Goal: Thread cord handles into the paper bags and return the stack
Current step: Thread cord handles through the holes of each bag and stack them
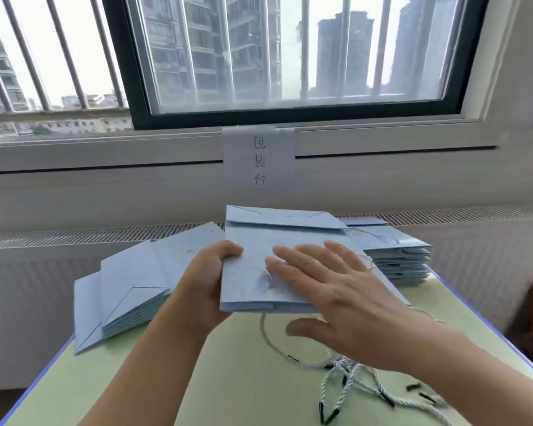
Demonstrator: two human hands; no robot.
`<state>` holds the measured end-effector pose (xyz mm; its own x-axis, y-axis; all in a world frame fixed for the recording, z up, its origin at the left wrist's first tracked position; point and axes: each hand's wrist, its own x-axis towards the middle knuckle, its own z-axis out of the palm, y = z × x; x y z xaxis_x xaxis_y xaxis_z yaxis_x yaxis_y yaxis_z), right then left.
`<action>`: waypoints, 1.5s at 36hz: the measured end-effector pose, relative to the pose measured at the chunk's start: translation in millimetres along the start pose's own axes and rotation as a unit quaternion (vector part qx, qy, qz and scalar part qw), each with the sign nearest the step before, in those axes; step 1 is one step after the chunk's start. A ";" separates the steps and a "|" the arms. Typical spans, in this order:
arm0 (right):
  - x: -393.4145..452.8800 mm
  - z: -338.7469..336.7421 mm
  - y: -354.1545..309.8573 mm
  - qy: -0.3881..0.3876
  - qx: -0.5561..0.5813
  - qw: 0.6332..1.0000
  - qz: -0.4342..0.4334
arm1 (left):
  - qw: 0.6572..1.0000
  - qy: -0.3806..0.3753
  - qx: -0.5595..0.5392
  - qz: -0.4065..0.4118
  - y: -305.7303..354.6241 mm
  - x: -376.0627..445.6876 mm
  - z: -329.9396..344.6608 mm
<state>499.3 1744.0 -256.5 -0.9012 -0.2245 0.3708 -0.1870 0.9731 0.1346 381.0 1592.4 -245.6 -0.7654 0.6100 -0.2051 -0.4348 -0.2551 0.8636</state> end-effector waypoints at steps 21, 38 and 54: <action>45.5 -11.4 205.2 0.227 0.470 0.726 0.447 | 0.988 -0.008 0.052 0.144 35.0 129.2 93.9; 17.4 44.3 262.4 0.095 0.422 0.734 0.523 | 0.962 0.050 0.256 0.076 -22.8 229.5 114.2; 10.3 51.9 261.1 -0.089 0.044 0.856 0.507 | 0.836 0.127 0.533 0.016 -64.2 226.6 103.4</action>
<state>420.8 1998.5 -265.3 -0.6616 0.7419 0.1093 0.7053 0.6651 -0.2454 284.6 1824.6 -299.9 -0.9034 0.4028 -0.1474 0.1556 0.6280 0.7625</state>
